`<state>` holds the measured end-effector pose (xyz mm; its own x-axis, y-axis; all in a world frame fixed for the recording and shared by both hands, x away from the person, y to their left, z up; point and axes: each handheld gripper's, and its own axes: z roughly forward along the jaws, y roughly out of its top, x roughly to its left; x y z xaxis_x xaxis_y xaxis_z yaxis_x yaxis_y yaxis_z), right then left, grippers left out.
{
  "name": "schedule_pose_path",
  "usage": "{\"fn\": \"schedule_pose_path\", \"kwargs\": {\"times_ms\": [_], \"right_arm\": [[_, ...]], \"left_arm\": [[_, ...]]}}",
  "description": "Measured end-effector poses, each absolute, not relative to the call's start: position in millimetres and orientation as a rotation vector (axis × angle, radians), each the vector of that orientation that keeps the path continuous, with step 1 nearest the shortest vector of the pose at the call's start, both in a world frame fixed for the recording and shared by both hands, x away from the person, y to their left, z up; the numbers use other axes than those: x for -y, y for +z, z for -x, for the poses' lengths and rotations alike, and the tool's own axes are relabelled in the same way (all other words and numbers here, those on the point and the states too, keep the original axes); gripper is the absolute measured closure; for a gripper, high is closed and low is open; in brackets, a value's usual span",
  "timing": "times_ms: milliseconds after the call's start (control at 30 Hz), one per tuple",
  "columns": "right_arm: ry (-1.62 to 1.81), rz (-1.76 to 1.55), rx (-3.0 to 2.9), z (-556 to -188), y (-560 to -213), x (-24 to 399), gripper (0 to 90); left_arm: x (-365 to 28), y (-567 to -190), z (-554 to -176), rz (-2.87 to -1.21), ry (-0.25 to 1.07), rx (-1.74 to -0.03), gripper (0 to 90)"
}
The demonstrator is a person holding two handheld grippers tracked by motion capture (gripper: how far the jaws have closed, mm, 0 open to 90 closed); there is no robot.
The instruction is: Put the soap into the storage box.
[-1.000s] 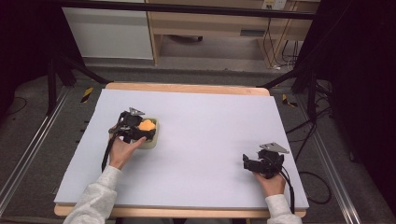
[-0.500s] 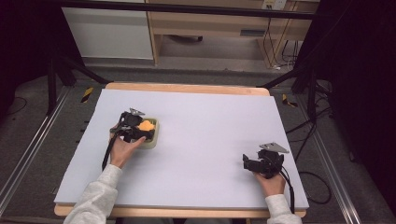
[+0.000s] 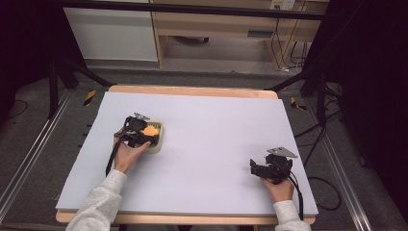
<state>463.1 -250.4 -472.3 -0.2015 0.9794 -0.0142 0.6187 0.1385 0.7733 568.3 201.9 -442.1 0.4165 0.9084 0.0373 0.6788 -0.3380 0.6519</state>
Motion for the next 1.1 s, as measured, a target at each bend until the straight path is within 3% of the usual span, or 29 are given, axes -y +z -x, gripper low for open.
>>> {"fn": "schedule_pose_path", "kwargs": {"times_ms": [1100], "right_arm": [[0.89, -1.522, -1.887, -462.2, -471.3, 252.0, 6.4]], "left_arm": [[-202.6, -431.7, -560.3, -2.071, 0.588, -1.313, 19.9]]}}
